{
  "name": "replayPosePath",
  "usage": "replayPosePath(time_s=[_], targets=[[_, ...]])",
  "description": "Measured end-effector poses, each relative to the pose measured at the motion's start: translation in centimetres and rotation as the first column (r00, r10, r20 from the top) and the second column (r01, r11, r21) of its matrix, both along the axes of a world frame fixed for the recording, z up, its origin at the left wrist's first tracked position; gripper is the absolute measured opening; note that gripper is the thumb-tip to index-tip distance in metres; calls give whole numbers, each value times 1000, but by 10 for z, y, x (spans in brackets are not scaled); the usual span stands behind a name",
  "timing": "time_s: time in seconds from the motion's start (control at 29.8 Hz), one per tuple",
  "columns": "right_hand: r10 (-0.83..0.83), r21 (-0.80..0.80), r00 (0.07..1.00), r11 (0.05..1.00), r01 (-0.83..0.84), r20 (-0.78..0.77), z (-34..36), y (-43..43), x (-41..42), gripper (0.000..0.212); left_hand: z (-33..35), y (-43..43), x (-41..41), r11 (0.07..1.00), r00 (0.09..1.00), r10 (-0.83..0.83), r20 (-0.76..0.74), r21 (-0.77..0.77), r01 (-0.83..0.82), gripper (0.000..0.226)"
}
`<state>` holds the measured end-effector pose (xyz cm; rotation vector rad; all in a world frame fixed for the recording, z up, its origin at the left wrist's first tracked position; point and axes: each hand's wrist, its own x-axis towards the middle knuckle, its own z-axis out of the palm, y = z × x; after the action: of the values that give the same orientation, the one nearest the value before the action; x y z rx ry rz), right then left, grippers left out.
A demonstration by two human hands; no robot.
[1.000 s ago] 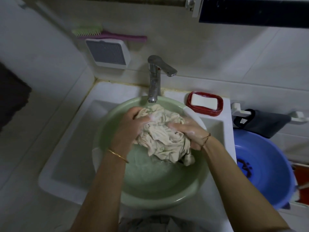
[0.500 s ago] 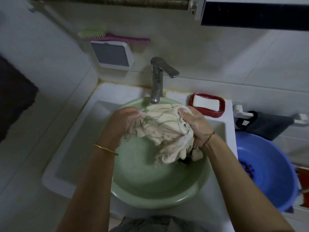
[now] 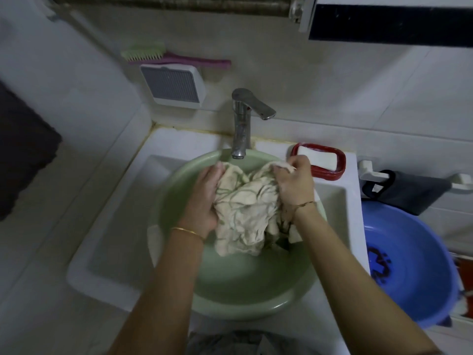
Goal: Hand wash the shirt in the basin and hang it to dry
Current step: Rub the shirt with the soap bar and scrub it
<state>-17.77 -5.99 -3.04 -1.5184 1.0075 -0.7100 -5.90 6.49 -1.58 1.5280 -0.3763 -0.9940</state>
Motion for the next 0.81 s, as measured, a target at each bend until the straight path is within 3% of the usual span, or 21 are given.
replayPosePath(time_s=[0.03, 0.07, 0.1, 0.17, 0.23, 0.3, 0.34, 0.44, 0.5, 0.6, 0.67, 0.74, 0.81], targets=[[37, -138, 999, 990, -36, 2, 2, 15, 5, 18, -3, -14, -15, 994, 959, 49, -278, -83, -75, 60], [123, -264, 991, 956, -131, -45, 4, 26, 10, 13, -5, -26, -30, 987, 905, 101, -412, -72, -143, 57], [176, -359, 972, 907, -222, -157, 4, 32, 14, 4, -7, -35, -44, 980, 880, 177, -442, 1, -197, 51], [114, -468, 903, 824, -320, -415, 2, 19, 22, 28, -7, -50, -68, 977, 865, 208, -456, 53, -207, 35], [35, -484, 929, 846, -225, -369, 7, 10, 23, 33, -1, -53, -74, 959, 853, 283, -439, 110, -262, 28], [-21, -595, 946, 782, -187, -324, 4, 20, 23, 41, 1, -55, -69, 948, 823, 302, -482, 58, -314, 29], [-19, -558, 942, 810, -183, -336, 1, 22, 22, 43, 1, -54, -69, 953, 837, 286, -467, 49, -298, 29], [48, -221, 956, 969, -115, -290, 0, 8, 17, 33, -1, -49, -64, 982, 941, 184, -283, 97, -162, 35], [150, 45, 968, 989, -144, -201, -1, -8, 14, 47, 3, -46, -50, 983, 983, 163, -80, 102, -155, 34], [385, 431, 922, 825, -364, 43, -6, -15, 5, 62, 12, -38, -26, 980, 971, 196, -135, 2, -198, 26], [488, 543, 864, 696, -470, 122, -6, -17, -5, 61, 11, -33, -16, 972, 971, 234, -37, 23, -234, 20], [492, 571, 849, 647, -506, 194, -4, -21, -13, 46, 10, -27, -9, 951, 946, 305, 107, 13, -308, 10], [338, 613, 877, 628, -480, 340, 0, -23, -17, 38, 7, -19, -2, 933, 899, 348, 267, -3, -360, 13]])
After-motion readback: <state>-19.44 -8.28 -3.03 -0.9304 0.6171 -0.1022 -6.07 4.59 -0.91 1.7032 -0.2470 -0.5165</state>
